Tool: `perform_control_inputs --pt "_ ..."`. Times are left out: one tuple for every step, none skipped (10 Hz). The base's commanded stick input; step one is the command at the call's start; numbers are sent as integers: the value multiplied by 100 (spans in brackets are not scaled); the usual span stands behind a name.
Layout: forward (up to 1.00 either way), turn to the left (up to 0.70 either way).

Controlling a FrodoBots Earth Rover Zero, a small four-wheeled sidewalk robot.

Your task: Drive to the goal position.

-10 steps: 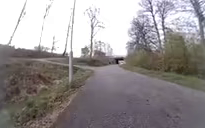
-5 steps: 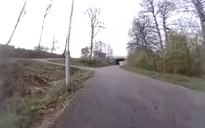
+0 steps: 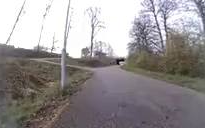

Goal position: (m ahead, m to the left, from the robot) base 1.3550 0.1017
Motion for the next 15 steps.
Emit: perform_control_inputs --pt "70 0" --pt "70 0" --pt "70 0" --pt "70 0" --pt "70 0" --pt "70 0" --pt "70 0" --pt "70 0" --pt "70 0" --pt "70 0" --pt "70 0" --pt "70 0" --pt "70 0" --pt "70 0" --pt "70 0"
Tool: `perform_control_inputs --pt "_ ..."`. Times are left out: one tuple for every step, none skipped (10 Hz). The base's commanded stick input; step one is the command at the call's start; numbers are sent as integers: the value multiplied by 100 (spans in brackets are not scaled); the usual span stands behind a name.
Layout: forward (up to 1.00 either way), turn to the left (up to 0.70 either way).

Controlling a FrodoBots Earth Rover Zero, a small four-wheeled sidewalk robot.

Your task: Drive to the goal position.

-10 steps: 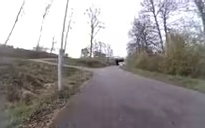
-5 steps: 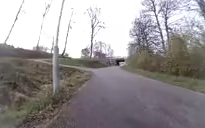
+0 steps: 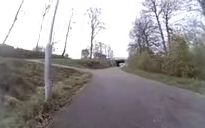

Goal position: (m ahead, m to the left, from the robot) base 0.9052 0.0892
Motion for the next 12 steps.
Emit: perform_control_inputs --pt "70 0" --pt "70 0" --pt "70 0" --pt "70 0" --pt "70 0" --pt "70 0" --pt "70 0" --pt "70 0" --pt "70 0" --pt "70 0" --pt "70 0" --pt "70 0"
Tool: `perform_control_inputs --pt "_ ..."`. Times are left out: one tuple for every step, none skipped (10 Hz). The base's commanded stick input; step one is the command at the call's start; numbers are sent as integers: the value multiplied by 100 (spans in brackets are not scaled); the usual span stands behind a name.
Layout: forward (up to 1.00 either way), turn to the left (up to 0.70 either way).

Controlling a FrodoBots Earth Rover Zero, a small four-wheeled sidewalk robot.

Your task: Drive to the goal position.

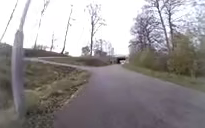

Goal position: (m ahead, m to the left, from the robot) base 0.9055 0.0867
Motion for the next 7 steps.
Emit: perform_control_inputs --pt "70 0" --pt "70 0" --pt "70 0" --pt "70 0" --pt "70 0" --pt "70 0" --pt "70 0"
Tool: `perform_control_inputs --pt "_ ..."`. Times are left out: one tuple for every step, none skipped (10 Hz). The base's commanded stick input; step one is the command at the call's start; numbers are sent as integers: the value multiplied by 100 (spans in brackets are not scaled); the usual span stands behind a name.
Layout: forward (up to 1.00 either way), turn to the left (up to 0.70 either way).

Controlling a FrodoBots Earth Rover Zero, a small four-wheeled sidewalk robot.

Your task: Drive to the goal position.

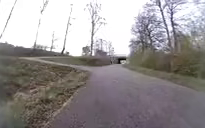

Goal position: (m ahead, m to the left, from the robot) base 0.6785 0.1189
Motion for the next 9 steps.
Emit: perform_control_inputs --pt "70 0" --pt "70 0" --pt "70 0" --pt "70 0" --pt "70 0" --pt "70 0" --pt "70 0" --pt "70 0" --pt "70 0"
